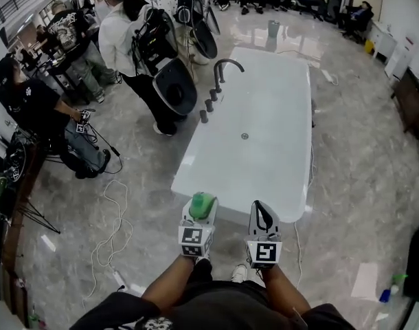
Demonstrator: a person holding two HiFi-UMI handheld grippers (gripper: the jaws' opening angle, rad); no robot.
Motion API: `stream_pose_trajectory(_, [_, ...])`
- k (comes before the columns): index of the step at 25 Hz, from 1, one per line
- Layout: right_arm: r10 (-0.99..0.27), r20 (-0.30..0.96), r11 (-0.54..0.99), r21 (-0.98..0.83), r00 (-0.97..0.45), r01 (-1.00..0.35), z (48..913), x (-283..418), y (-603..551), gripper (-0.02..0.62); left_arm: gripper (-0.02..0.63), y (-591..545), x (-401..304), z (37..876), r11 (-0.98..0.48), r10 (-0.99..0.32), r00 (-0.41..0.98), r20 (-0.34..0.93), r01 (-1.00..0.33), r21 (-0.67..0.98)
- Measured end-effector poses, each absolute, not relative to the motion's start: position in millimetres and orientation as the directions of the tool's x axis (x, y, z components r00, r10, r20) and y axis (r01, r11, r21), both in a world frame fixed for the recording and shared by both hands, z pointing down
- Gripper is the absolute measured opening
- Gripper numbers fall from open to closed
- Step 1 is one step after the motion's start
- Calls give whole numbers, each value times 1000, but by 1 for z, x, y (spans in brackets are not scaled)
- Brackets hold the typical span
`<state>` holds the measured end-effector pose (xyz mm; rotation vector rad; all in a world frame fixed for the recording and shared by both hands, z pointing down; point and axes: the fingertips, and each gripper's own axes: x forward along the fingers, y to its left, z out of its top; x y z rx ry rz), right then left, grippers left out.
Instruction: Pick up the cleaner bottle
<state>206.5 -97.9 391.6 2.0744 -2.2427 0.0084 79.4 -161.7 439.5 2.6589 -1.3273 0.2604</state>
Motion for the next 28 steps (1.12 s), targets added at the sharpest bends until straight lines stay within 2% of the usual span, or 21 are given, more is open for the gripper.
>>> stream_pose_trajectory(13, [-978, 79, -186, 77, 192, -980, 368, 211, -136, 15, 179, -224, 72, 391, -722, -672, 723, 159, -688, 75])
stream_pose_trajectory(28, [-966, 36, -251, 92, 256, -963, 342, 248, -123, 15, 179, -219, 93, 375, -736, -667, 733, 132, -676, 40])
